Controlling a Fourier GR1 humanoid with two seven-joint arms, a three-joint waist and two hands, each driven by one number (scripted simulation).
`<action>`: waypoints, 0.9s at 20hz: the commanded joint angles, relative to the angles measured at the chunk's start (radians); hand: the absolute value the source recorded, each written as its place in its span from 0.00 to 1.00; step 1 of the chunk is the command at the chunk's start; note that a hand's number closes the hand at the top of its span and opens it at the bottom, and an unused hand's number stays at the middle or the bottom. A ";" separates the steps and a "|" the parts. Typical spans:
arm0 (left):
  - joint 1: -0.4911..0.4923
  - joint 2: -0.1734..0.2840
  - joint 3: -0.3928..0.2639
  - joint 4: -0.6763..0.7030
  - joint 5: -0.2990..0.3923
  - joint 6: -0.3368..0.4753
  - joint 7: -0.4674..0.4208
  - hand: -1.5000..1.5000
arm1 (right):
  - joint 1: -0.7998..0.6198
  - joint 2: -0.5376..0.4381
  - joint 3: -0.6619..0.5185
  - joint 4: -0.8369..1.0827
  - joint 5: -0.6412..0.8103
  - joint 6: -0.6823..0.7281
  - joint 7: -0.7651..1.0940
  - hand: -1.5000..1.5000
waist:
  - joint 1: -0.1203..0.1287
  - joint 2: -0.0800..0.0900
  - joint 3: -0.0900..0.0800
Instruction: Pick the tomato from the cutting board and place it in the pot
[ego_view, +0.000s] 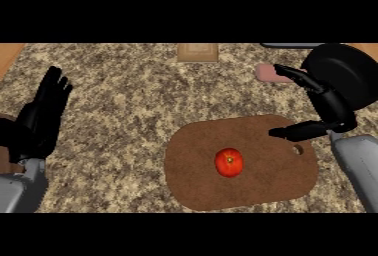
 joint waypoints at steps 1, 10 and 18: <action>0.026 -0.028 -0.002 0.011 -0.017 0.008 -0.011 0.50 | -0.046 -0.080 0.036 -0.108 0.013 0.116 0.135 0.00 | -0.011 -0.005 -0.001; 0.012 -0.030 0.001 -0.026 -0.031 0.023 0.017 0.50 | -0.148 -0.188 0.264 -0.302 0.153 0.340 0.487 0.00 | -0.011 -0.012 -0.003; -0.025 -0.043 0.036 0.048 -0.049 -0.016 0.003 0.50 | -0.107 -0.059 0.369 -0.450 0.206 0.416 0.793 0.00 | -0.010 -0.002 -0.001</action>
